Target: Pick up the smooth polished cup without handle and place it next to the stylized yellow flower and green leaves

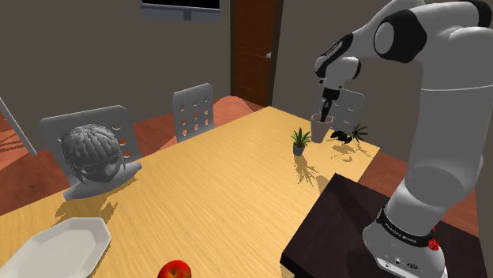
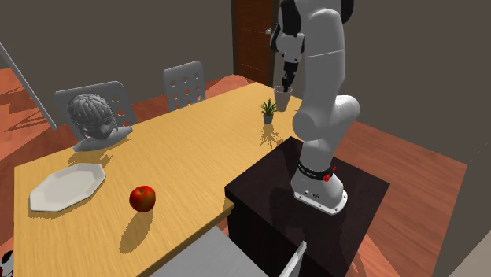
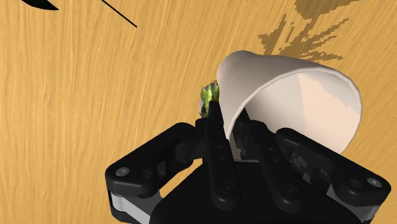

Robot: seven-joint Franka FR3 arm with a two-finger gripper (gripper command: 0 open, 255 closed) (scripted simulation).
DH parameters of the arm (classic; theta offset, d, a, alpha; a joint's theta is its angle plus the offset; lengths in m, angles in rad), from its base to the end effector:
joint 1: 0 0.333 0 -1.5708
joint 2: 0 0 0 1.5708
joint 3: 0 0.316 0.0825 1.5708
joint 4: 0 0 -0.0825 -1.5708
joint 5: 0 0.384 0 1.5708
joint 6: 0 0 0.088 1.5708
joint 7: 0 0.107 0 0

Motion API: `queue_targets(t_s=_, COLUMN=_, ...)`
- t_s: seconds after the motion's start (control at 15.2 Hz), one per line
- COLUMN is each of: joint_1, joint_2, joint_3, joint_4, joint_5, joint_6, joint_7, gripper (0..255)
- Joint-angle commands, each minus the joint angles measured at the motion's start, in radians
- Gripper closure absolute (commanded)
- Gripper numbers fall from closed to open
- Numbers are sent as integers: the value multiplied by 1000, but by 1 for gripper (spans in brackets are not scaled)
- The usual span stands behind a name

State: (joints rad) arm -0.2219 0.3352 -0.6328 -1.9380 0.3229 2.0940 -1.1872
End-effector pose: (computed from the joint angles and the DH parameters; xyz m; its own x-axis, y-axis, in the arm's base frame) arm 0.4165 -0.4298 0.3337 0.9853 0.1695 0.0210 0.1708 -0.9778 -0.1215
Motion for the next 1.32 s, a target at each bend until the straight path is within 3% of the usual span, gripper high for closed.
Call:
queue_targets(t_s=0.0, joint_1=-5, joint_2=16, joint_3=6, joint_4=-8, joint_5=13, joint_6=21, joint_7=-10, gripper=255)
queue_targets(t_s=1.25, joint_1=-64, joint_2=191, joint_3=87, joint_4=-41, joint_5=153, joint_6=197, joint_7=-109, gripper=255)
